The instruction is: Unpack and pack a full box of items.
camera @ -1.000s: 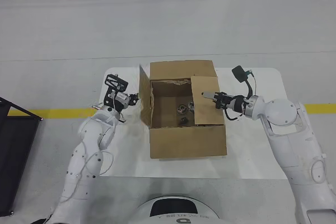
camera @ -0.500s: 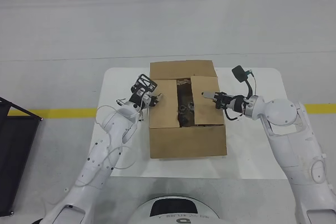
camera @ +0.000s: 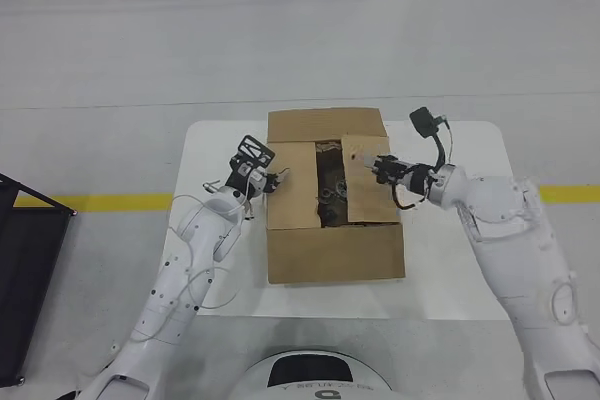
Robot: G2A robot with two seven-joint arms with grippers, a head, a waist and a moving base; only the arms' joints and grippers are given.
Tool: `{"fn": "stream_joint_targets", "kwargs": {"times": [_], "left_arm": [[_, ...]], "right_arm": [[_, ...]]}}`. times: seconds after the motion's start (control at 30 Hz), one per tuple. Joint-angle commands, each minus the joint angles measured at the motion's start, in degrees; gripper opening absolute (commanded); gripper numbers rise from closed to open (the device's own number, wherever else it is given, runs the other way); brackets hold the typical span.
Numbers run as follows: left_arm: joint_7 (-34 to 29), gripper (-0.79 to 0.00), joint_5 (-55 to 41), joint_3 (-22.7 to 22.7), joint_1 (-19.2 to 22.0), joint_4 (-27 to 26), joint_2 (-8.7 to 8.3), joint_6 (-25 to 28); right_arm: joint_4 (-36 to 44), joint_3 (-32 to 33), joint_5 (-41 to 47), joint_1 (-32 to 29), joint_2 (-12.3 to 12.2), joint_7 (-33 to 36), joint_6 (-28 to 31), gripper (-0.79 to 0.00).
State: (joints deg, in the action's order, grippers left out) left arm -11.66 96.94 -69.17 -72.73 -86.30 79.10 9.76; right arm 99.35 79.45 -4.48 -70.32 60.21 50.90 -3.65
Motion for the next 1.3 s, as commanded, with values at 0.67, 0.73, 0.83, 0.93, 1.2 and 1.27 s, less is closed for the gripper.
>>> {"fn": "stream_joint_targets", "kwargs": {"times": [0.67, 0.73, 0.83, 0.93, 1.2, 1.27], "left_arm": [[0.13, 0.000, -0.63, -0.59, -0.73, -0.98, -0.12, -0.11], [0.13, 0.000, -0.63, -0.59, -0.73, -0.98, -0.12, -0.11], [0.13, 0.000, -0.63, -0.59, -0.73, -0.98, -0.12, -0.11], [0.13, 0.000, -0.63, -0.59, -0.73, -0.98, -0.12, -0.11], [0.13, 0.000, -0.63, -0.59, -0.73, -0.98, -0.12, -0.11], [0.13, 0.000, -0.63, -0.59, -0.73, -0.98, -0.12, -0.11]], "right_arm": [[-22.47, -8.57, 1.45, 14.38, 4.05, -31.02, -17.51, 0.000], [-27.63, -11.14, 2.05, 17.70, 5.10, -33.36, -17.22, 0.000], [-35.43, -14.66, 5.08, 21.94, 6.98, -36.01, -13.11, 0.000], [-42.47, -16.41, 8.96, 24.90, 8.48, -37.18, -9.25, 0.000], [-55.48, -19.59, 17.11, 31.73, 12.01, -33.93, -0.80, 0.000], [-57.24, -18.45, 21.17, 32.49, 12.35, -30.74, 2.18, 0.000]]}}
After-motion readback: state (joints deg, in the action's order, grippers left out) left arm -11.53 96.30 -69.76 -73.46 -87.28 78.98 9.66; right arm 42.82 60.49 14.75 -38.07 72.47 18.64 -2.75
